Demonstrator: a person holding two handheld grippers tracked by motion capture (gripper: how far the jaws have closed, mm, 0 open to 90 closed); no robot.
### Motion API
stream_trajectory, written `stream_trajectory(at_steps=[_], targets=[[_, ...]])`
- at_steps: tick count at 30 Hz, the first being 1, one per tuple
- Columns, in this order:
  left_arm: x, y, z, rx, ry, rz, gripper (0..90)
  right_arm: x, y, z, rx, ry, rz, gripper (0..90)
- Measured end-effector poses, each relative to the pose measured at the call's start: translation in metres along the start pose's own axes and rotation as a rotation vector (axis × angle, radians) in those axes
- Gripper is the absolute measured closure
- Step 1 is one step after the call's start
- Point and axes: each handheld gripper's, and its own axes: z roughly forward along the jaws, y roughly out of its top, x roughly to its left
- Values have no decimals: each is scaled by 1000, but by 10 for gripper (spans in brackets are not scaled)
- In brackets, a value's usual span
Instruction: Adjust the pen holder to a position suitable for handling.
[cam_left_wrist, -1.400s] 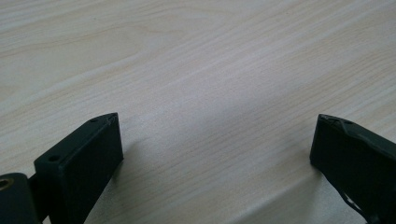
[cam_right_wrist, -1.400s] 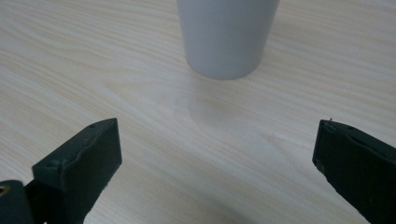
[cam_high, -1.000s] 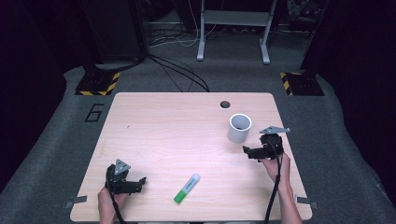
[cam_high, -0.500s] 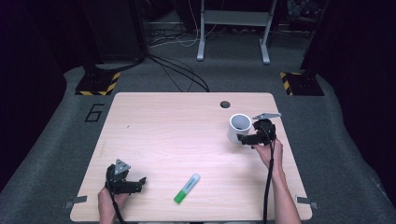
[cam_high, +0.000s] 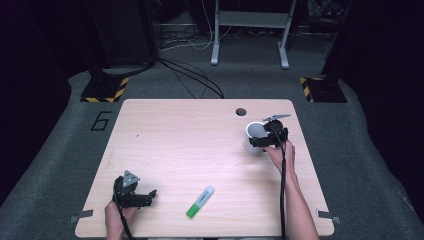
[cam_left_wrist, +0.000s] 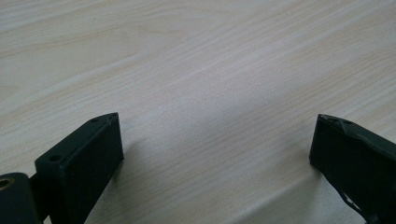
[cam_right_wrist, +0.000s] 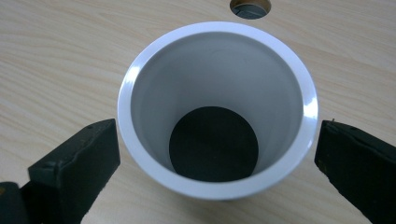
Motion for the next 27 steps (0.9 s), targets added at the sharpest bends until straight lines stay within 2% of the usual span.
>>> stream_trajectory(at_steps=[4,6,9,14,17,23,27], targets=[[0,0,0,-2,3,3,28,0,4,8,9,4,-1,0],[0,0,0,-2,2,3,28,2,6,16,18,-14,-11,14],[0,0,0,-1,0,2,28,1,4,24,26,-13,-19,34],[0,0,0,-5,2,3,28,1,4,26,14,-11,-2,47],[0,0,0,-7,3,2,28,3,4,25,18,-27,-17,55],[0,0,0,-7,2,1,28,3,3,26,16,-28,-17,56],[0,0,0,-7,3,1,28,5,3,26,14,-18,-36,56]])
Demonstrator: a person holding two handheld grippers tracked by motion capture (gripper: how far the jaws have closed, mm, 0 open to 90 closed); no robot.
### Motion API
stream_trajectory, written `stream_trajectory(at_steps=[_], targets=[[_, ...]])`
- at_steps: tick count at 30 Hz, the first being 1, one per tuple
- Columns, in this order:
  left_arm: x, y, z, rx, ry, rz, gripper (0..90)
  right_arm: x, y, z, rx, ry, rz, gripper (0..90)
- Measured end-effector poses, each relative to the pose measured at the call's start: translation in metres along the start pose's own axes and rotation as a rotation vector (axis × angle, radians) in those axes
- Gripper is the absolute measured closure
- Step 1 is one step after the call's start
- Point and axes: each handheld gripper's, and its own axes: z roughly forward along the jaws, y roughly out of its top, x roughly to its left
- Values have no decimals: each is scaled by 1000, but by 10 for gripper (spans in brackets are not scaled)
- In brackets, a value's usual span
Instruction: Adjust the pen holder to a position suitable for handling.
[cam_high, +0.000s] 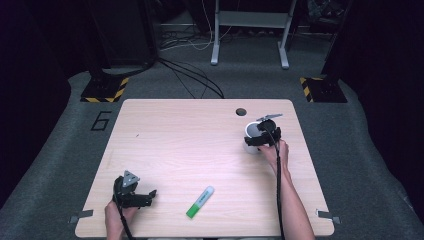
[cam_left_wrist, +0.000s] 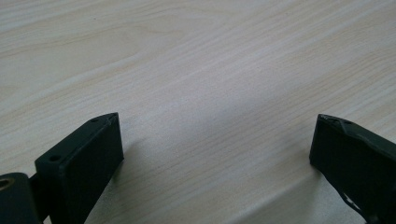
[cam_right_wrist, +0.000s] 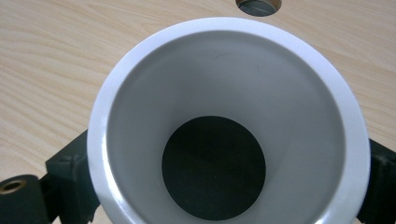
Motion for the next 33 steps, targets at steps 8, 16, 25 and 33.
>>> stream_trajectory(at_steps=[8,16,25,33], targets=[[0,0,0,-2,1,0,28,13,-1,1,-4,21,-22,57],[0,0,0,2,-2,-3,28,25,-3,0,-12,44,-44,58],[0,0,0,0,0,1,28,40,-3,1,-8,71,-68,58],[0,0,0,2,-2,-2,28,55,-3,2,-2,94,-98,58]])
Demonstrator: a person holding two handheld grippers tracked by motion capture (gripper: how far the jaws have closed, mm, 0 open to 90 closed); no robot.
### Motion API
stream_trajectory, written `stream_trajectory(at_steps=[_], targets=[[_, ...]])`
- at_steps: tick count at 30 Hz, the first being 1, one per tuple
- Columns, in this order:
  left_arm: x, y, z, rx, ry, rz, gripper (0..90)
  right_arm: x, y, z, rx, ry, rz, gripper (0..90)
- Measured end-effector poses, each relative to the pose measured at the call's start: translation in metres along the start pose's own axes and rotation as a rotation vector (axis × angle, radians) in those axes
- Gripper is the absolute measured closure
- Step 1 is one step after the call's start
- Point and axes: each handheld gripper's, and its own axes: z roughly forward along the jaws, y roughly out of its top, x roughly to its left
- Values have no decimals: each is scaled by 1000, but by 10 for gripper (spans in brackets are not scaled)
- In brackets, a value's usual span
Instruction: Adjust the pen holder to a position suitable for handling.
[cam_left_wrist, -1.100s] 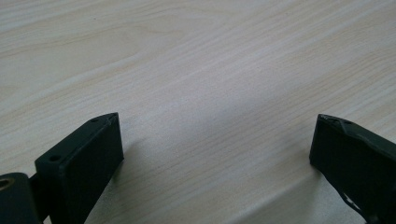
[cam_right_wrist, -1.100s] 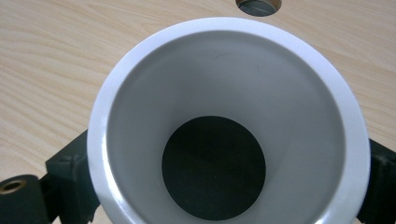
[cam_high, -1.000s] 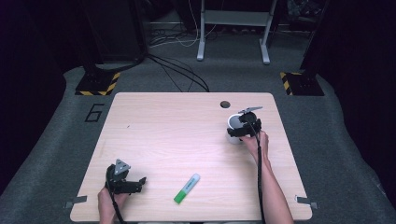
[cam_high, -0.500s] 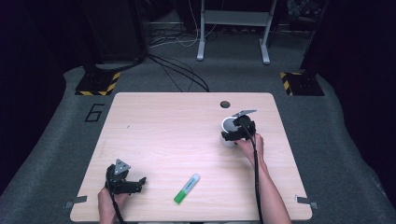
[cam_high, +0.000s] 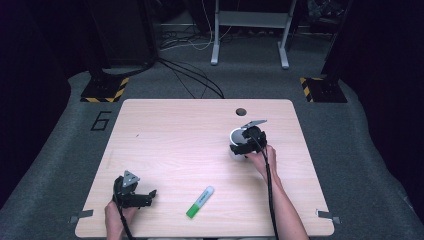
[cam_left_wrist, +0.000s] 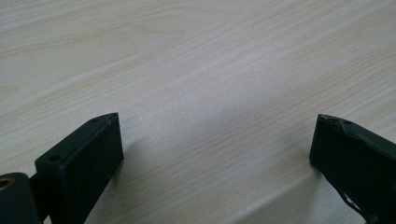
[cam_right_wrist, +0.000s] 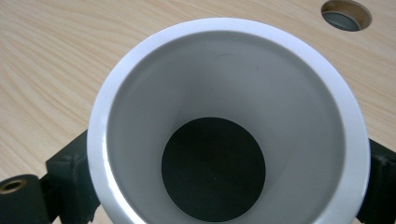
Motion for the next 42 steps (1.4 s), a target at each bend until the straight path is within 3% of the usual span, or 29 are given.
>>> stream_trajectory(at_steps=[10,11,17,22,27,34,36,39,40,42], targets=[[0,0,0,-3,2,2,29,30,5,8,-20,51,-55,58],[0,0,0,-3,2,2,28,36,7,9,-8,60,-78,58],[0,0,0,-2,2,2,28,54,11,14,-10,89,-97,58],[0,0,0,-2,2,2,28,71,15,20,-15,119,-148,58],[0,0,0,-1,0,0,29,86,20,26,-14,136,-147,57],[0,0,0,-3,1,1,30,96,25,32,-20,153,-195,55],[0,0,0,-2,-1,-1,30,97,25,33,-22,163,-185,33],[0,0,0,-3,1,2,29,95,24,26,-43,196,-150,0],[0,0,0,0,1,5,29,94,24,22,-53,190,-173,0],[1,1,0,5,2,6,27,93,21,15,-67,202,-175,0]])
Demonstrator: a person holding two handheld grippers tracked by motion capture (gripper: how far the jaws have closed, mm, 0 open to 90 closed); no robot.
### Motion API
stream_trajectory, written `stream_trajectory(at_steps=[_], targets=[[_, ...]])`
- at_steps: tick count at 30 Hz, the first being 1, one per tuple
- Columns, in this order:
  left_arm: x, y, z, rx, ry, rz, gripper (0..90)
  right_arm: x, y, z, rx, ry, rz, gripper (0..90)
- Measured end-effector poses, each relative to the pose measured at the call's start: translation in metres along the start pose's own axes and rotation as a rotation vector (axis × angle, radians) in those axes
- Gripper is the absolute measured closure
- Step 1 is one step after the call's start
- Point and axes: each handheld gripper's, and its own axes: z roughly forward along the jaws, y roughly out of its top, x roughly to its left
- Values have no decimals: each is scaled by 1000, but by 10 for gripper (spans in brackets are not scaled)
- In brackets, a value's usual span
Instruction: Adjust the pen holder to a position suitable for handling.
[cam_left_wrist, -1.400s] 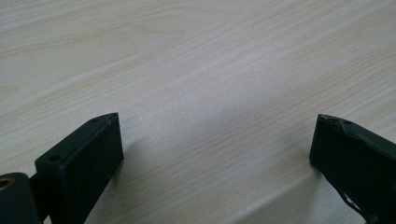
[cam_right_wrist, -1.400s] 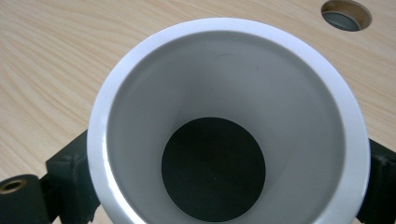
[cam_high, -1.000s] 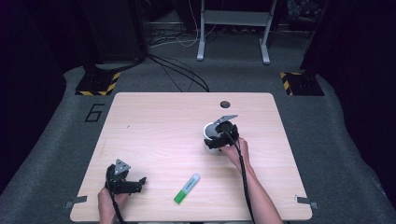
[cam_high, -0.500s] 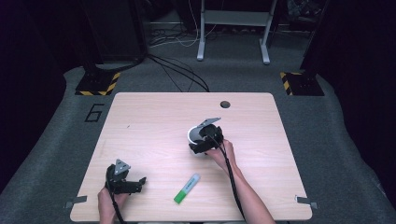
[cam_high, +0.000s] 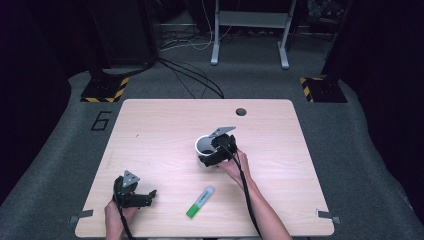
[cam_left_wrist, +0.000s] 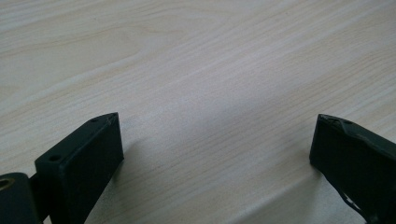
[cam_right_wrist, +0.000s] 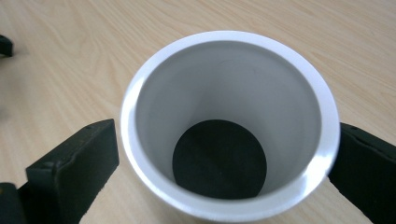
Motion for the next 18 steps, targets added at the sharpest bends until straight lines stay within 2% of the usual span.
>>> stream_trajectory(at_steps=[1,4,6,7,10,11,12,13,14,16,17,18], targets=[[0,0,0,0,0,0,26,1,-4,-8,-14,-5,1,0],[0,0,0,2,2,-4,25,1,-8,-15,-18,0,5,0],[-1,0,0,-2,5,-12,24,-1,-18,-27,-38,-4,23,0],[0,0,-1,14,-2,-9,21,-3,-26,-37,-53,-14,31,0],[0,0,-1,11,4,-6,17,-5,-34,-45,-63,-20,38,0],[0,-1,-3,9,9,-22,18,-9,-44,-54,-70,-34,49,0],[0,-1,-3,9,9,-22,19,-9,-44,-54,-70,-34,49,0],[0,-1,-3,-1,11,-18,20,-13,-55,-62,-74,-51,69,0],[-1,-2,-3,-14,16,-36,20,-13,-55,-62,-74,-51,69,0],[-1,-3,-8,-16,-4,-53,23,-20,-72,-73,-67,-77,108,0],[-2,-4,-8,-20,2,-63,23,-23,-79,-76,-66,-88,117,0],[-2,-4,-8,-20,2,-63,23,-23,-79,-76,-66,-88,117,0]])
